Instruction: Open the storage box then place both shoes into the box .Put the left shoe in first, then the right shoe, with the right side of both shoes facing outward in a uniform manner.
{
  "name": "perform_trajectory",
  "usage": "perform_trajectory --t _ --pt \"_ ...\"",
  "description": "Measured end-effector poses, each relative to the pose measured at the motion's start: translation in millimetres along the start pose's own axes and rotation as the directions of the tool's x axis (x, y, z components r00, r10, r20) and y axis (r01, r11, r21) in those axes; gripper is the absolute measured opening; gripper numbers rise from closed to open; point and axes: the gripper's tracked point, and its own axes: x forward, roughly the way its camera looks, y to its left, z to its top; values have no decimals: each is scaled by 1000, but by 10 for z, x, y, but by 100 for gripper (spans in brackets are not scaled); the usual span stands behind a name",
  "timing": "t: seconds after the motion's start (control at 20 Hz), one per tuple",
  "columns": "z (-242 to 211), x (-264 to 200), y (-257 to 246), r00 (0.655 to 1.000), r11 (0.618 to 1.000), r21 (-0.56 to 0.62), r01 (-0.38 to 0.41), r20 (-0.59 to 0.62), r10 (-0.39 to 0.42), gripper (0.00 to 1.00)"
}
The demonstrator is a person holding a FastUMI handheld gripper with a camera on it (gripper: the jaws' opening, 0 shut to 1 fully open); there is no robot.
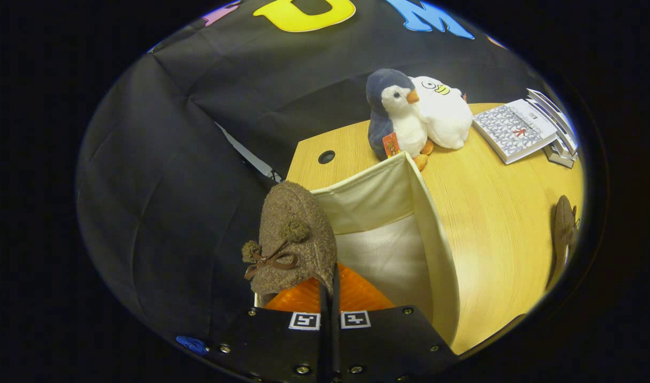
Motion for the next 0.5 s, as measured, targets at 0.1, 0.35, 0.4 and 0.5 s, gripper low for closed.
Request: perform_trajectory --t 0.1,0.35,0.4,0.5 --pt "-52 41 1 1000 1000 6 3 5 -3 0" --pt "-133 93 -21 1000 1000 14 -1 3 1 0" --pt "-138 77 8 1000 1000 13 -21 -1 21 0" --pt "-147 87 83 998 998 9 -70 -2 70 13"
